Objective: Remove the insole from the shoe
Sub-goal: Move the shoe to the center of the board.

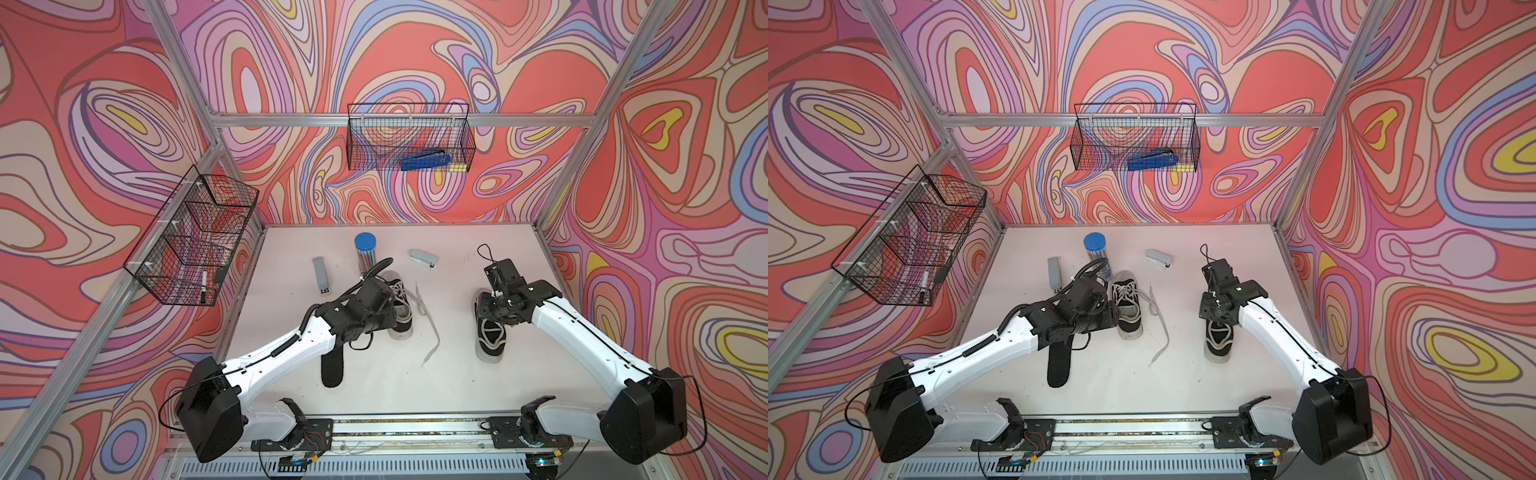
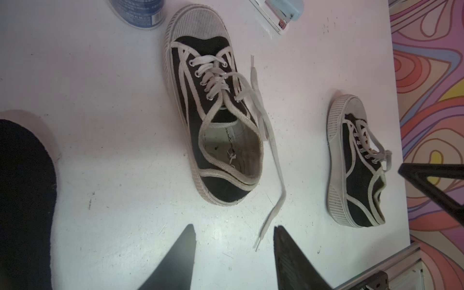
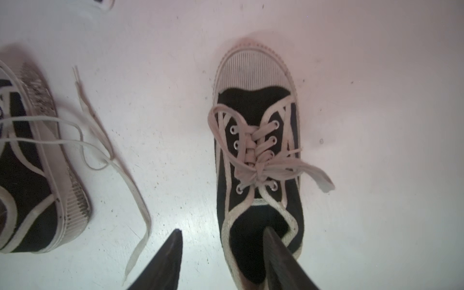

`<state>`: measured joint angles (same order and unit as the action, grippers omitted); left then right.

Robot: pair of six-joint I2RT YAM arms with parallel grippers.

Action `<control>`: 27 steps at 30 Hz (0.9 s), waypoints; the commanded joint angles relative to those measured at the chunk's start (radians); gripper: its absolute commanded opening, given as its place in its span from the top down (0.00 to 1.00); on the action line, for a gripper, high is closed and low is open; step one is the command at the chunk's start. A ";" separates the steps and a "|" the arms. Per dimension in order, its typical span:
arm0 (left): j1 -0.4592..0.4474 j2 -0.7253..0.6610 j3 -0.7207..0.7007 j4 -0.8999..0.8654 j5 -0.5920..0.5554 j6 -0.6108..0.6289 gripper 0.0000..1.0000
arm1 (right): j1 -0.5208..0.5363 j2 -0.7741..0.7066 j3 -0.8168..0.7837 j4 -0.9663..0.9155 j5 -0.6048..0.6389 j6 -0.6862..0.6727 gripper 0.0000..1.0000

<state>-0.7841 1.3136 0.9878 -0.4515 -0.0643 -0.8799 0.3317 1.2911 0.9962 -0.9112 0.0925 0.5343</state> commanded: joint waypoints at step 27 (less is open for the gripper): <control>0.014 -0.084 -0.032 0.007 0.019 0.033 0.49 | 0.389 0.225 0.033 0.225 -0.208 0.173 1.00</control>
<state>-0.7708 1.2171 0.9710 -0.4591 -0.0731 -0.8570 0.6720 1.5002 1.0348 -0.7490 -0.0956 0.6376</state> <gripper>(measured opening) 0.514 0.053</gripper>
